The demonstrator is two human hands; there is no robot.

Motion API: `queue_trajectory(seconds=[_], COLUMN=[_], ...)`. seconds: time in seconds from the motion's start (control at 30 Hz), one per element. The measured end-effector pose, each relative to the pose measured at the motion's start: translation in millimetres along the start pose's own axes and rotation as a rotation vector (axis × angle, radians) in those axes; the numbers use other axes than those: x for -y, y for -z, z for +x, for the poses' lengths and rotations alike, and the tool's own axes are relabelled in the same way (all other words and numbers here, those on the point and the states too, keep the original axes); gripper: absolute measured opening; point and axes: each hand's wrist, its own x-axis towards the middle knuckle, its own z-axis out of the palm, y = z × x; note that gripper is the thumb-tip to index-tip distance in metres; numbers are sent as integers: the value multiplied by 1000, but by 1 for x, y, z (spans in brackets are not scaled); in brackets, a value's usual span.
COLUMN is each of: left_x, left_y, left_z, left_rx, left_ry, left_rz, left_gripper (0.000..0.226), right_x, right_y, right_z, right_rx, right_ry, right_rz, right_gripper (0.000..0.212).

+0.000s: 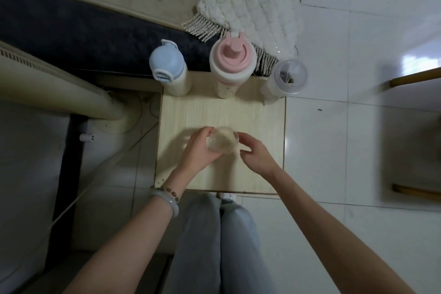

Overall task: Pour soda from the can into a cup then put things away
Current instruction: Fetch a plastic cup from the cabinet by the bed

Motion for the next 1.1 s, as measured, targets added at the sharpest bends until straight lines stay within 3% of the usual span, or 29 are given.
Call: queue_trajectory(seconds=[0.3,0.57,0.83,1.1], left_x=[-98,-205,-292,-366], left_y=[79,109,55,-65], left_z=[-77,-145,-200,-277], left_rx=[-7,47,225,378], left_ry=[-88,-327,-552,-755], left_rz=[-2,-33,-17,64], left_gripper=[65,63,54,54], right_x=[90,134,107,14], right_y=[40,83,131,186], right_z=[-103,-219,-334,-456], right_rx=[-55,-277,-563,-806], right_ry=[127,251,307,303], right_rz=[63,216,307,318], right_gripper=[59,54,49,49])
